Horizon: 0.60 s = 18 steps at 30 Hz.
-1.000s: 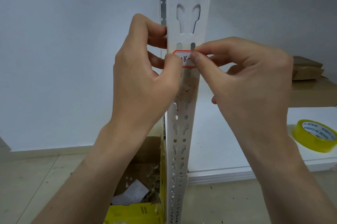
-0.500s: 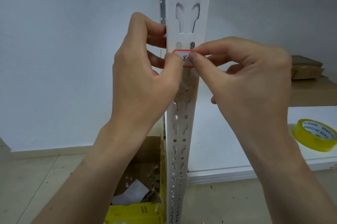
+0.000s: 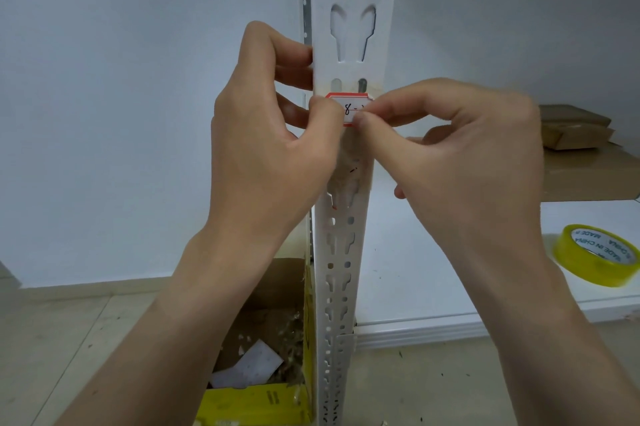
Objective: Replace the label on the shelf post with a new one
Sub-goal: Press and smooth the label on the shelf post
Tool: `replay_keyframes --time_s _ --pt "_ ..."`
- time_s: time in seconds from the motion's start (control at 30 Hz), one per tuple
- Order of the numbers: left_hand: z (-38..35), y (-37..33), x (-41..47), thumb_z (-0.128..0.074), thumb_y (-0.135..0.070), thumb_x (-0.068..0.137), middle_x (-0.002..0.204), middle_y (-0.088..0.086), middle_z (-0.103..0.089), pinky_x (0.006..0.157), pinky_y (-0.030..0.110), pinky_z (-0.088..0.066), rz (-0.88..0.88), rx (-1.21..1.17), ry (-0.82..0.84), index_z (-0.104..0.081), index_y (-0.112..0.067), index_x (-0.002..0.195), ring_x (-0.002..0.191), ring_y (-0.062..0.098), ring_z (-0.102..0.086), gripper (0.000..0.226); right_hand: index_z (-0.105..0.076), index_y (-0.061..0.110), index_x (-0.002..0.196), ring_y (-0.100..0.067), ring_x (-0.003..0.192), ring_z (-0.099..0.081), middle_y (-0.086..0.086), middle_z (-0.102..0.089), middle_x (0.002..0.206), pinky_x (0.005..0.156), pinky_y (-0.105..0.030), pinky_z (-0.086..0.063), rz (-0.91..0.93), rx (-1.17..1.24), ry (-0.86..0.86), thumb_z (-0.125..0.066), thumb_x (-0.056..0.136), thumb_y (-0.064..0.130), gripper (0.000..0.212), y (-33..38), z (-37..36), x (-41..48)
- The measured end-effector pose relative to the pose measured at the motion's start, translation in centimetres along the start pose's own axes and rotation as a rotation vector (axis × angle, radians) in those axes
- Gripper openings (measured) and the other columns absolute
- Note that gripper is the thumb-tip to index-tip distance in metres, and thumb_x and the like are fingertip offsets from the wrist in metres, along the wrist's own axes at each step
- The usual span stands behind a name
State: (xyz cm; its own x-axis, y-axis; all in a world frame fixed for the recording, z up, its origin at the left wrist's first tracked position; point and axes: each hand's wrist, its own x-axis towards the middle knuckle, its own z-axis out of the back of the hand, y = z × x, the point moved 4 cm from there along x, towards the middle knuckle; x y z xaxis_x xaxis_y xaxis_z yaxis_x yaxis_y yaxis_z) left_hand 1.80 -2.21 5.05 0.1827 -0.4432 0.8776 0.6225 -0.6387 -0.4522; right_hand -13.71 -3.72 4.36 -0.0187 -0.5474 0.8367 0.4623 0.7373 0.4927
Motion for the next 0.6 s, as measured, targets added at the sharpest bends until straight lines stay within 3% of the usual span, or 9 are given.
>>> replay_keyframes --time_s 0.13,0.23,0.43,0.6 --pt "-0.09 0.01 -0.02 -0.064 -0.02 0.091 0.096 -0.025 -0.058 0.062 0.008 -0.048 0.011 -0.012 -0.001 -0.046 -0.019 0.103 0.09 0.006 -0.069 0.022 -0.074 0.026 0.085 -0.001 0.061 -0.069 0.022 -0.072 0.079 0.049 -0.022 -0.053 -0.021 0.093 -0.06 -0.075 0.088 0.024 0.004 -0.05 0.45 0.15" --pt "-0.05 0.03 -0.01 -0.064 -0.019 0.092 0.094 -0.025 -0.059 0.061 0.009 -0.048 0.014 -0.017 -0.002 -0.046 -0.019 0.103 0.091 0.005 -0.069 0.021 -0.075 0.029 0.089 0.0 0.058 -0.068 0.022 -0.073 0.078 0.051 -0.022 -0.051 -0.042 0.087 -0.079 -0.076 0.089 0.03 0.001 -0.48 0.56 0.12" --pt "-0.05 0.2 -0.07 -0.065 -0.017 0.092 0.097 -0.019 -0.062 0.059 0.013 -0.047 0.034 -0.025 0.001 -0.047 -0.02 0.103 0.079 0.005 -0.066 0.021 -0.077 0.027 0.105 0.002 0.055 -0.065 0.02 -0.073 0.078 0.06 -0.022 -0.055 -0.032 0.0 -0.087 -0.08 0.086 0.047 0.027 -0.63 0.32 0.04" --pt "-0.05 0.08 -0.1 -0.061 -0.022 0.09 0.099 -0.019 -0.063 0.06 0.011 -0.045 0.035 -0.03 0.003 -0.046 -0.023 0.102 0.085 0.008 -0.068 0.019 -0.078 0.027 0.102 -0.002 0.059 -0.069 0.018 -0.074 0.078 0.057 -0.026 -0.057 -0.038 0.009 -0.105 -0.078 0.09 0.041 0.018 -0.61 0.3 0.12"
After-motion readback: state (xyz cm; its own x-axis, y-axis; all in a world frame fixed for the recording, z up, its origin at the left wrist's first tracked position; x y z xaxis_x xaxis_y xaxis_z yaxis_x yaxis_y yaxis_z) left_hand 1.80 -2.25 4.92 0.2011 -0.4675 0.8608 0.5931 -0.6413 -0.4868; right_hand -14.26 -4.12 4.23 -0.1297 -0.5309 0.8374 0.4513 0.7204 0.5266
